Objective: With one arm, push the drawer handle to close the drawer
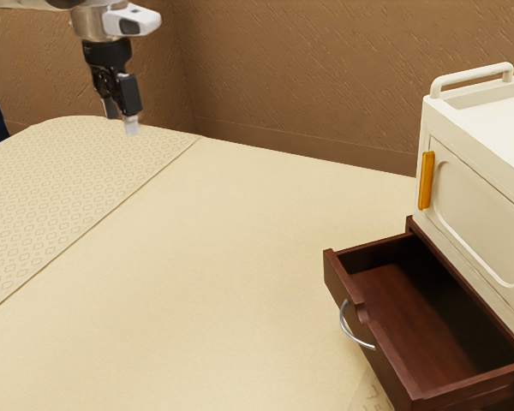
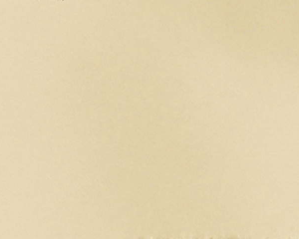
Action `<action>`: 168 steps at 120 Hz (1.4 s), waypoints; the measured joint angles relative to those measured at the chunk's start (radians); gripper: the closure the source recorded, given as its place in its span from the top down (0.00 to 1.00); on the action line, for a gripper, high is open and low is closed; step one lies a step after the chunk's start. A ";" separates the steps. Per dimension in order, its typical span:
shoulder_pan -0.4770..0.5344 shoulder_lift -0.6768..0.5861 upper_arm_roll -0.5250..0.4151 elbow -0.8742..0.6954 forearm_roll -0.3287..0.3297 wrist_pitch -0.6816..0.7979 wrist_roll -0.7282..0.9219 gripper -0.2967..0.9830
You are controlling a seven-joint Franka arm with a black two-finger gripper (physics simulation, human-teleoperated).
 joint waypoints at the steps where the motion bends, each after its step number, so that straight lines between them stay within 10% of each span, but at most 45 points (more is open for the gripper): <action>1: 0.000 0.000 0.000 0.000 0.000 0.000 0.004 0.77; 32: 0.012 -0.214 -0.015 0.031 -0.043 -0.014 0.108 0.77; 54: -0.012 -0.304 -0.319 -0.097 -0.123 -0.035 0.091 0.76; 88: 0.079 -0.384 -0.357 -0.775 -0.104 0.155 0.016 0.77; 112: 0.095 -0.130 -0.390 -0.728 -0.123 0.318 -0.021 0.76; 135: 0.245 -0.196 -0.573 -0.833 -0.174 0.418 -0.097 0.40; 150: 0.051 -0.195 -0.645 -0.823 -0.244 0.455 -0.146 0.27; 168: -0.022 -0.119 -0.663 -0.758 -0.176 0.481 -0.198 0.20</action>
